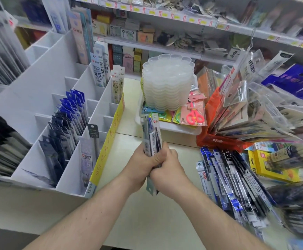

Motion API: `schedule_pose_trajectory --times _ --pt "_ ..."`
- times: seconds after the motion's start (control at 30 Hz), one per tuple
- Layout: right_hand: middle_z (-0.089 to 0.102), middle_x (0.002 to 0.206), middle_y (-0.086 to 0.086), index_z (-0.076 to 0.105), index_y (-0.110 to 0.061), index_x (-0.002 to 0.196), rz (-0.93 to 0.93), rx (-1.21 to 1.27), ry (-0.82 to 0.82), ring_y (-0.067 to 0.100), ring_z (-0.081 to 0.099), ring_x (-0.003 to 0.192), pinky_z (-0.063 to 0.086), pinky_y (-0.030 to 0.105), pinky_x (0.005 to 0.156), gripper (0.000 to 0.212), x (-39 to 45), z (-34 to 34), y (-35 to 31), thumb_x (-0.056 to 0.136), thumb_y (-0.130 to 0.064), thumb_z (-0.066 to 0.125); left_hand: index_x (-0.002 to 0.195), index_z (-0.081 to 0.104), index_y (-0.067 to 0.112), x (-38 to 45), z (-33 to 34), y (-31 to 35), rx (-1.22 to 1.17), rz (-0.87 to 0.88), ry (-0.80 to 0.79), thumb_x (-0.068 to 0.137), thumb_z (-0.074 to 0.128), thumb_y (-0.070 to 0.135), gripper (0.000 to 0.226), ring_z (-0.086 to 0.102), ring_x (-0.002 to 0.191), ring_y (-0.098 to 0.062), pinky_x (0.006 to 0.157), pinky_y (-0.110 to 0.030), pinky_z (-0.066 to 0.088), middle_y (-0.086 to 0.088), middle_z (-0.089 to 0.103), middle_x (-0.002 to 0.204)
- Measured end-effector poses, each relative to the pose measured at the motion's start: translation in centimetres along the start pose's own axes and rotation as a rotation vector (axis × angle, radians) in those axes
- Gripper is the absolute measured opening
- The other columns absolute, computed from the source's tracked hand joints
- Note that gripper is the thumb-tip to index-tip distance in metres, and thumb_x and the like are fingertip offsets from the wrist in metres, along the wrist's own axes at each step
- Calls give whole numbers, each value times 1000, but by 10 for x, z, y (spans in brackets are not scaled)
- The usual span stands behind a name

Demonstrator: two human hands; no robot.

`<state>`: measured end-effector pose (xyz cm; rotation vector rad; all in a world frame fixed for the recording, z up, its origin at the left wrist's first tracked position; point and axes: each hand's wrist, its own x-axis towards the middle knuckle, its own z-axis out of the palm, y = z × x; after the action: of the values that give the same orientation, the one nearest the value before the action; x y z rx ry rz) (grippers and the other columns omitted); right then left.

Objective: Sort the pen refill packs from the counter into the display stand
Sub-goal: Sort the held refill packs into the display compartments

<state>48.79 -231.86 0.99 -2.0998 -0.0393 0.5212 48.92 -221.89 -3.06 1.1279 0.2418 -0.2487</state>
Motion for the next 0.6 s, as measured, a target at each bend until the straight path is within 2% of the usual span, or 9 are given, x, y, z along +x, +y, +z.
schedule_pose_trajectory --times 0.07,0.13,0.2,0.27,0.33,0.4,0.47,0.53,0.6 --pt "34 107 -5 40 -28 123 -12 -47 -71 17 57 91 53 29 58 51 -5 -1 -5 78 -9 52 109 61 -1 -4 2 6 -62 -16 42 71 78 25 49 69 82 -23 69 -29 55 -14 69 90" --pt "33 109 -8 37 -31 137 -53 -117 -143 15 55 103 57 33 74 68 -9 -8 -7 72 -18 56 104 66 0 -6 2 14 -171 -69 130 74 68 11 32 69 79 -27 66 -32 56 -19 68 88" --pt "38 116 -9 37 -35 143 -77 -124 -154 10 50 113 53 23 82 74 -10 -18 -9 74 -22 61 97 67 1 -10 -1 23 -213 -94 180 83 61 2 15 69 69 -24 59 -30 56 -17 67 81" --pt "51 110 -11 51 -40 130 -90 -27 -20 6 54 101 44 13 76 61 -9 -31 -12 75 -16 66 91 68 2 -15 -6 34 -191 -115 182 89 54 0 15 69 67 -19 58 -29 56 -13 67 79" --pt "61 89 -12 63 -37 104 -132 111 113 7 58 79 43 18 71 42 -8 -44 -15 75 -7 69 86 71 3 -21 -10 45 -187 -100 161 82 60 4 13 72 73 -20 64 -31 58 -11 71 81" --pt "60 74 -10 66 -31 97 -176 175 107 8 53 64 43 20 63 32 -7 -46 -22 79 -6 73 78 75 5 -27 -11 54 -206 -69 132 71 65 11 14 72 70 -21 65 -32 60 -12 72 76" --pt "56 71 -10 65 -31 98 -200 137 62 6 48 59 42 19 58 30 -8 -39 -29 76 -20 81 76 76 5 -34 -10 62 -221 -38 113 68 67 14 15 70 65 -22 60 -31 59 -13 70 73" --pt "57 73 -11 64 -34 101 -218 52 39 2 49 59 46 21 60 38 -7 -31 -35 69 -30 84 85 74 3 -39 -8 66 -226 -20 102 70 69 15 20 70 65 -24 58 -32 59 -16 70 77" --pt "67 76 -8 68 -32 99 -247 56 -10 3 58 65 54 26 65 31 -7 -27 -41 73 -26 83 96 73 1 -44 -9 70 -225 2 98 73 77 9 24 72 71 -28 62 -34 60 -20 73 87"
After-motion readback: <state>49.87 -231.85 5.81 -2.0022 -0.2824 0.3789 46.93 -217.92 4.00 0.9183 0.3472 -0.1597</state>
